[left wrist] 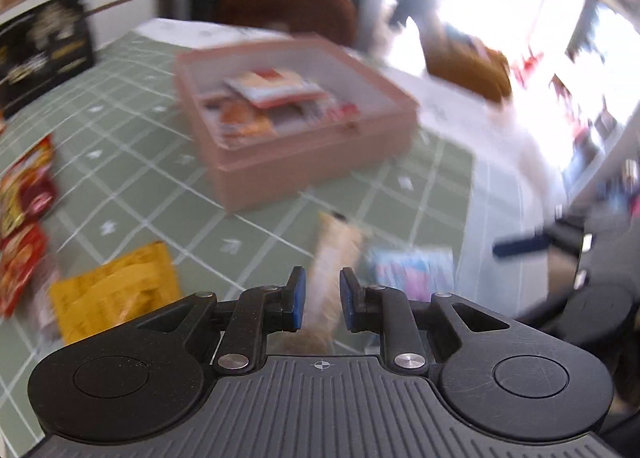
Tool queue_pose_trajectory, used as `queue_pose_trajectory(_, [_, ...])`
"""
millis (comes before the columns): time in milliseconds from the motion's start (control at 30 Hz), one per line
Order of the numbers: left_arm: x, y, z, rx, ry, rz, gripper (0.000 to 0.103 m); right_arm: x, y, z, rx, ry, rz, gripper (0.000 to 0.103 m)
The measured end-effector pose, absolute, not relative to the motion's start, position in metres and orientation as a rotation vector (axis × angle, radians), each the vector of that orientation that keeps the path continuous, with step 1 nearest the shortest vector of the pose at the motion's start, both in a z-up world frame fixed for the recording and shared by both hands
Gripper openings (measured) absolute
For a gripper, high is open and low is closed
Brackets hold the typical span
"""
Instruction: Organize snacks
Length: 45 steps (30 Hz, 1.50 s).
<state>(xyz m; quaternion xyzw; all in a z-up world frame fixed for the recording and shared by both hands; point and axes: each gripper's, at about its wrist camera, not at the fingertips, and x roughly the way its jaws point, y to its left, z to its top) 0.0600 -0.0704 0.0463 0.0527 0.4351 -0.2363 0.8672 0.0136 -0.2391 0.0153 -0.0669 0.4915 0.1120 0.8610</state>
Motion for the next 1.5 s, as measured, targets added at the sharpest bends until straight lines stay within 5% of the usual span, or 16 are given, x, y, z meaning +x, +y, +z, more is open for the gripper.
queue_pose_trajectory(233, [0.064,-0.084,0.026,0.224,0.951,-0.473,0.039,0.014,-0.249,0.007,-0.018,1.038,0.237,0.097])
queue_pose_trajectory(933, [0.048,0.010,0.032,-0.158,1.000,-0.192,0.035,0.059,-0.186,0.005,0.003,1.048,0.184,0.103])
queue_pose_trajectory(1267, [0.049,0.013,0.029,-0.214,1.015,-0.199,0.034,0.038,-0.178,0.011,-0.126,0.985,0.354,0.079])
queue_pose_trajectory(1500, [0.046,0.004,0.029,-0.229,1.035,-0.224,0.034,0.025,-0.210,0.009,-0.164,1.011,0.343,0.091])
